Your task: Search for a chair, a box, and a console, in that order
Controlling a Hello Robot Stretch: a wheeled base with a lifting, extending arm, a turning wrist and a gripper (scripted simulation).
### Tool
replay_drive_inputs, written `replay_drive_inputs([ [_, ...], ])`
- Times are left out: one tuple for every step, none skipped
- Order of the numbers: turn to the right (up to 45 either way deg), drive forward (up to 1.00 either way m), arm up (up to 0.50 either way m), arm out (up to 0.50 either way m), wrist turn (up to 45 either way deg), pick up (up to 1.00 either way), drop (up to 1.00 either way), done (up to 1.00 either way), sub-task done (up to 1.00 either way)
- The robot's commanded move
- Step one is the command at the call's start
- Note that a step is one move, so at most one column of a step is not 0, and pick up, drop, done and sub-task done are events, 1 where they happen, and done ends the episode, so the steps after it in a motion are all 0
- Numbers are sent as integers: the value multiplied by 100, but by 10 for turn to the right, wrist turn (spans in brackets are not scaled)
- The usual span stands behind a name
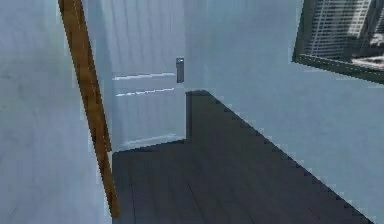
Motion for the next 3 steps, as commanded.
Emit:
replay_drive_inputs([
  [0, 100, 0, 0, 0, 0, 0, 0, 0],
  [-90, 0, 0, 0, 0, 0, 0, 0, 0],
  [0, 15, 0, 0, 0, 0, 0, 0, 0],
])
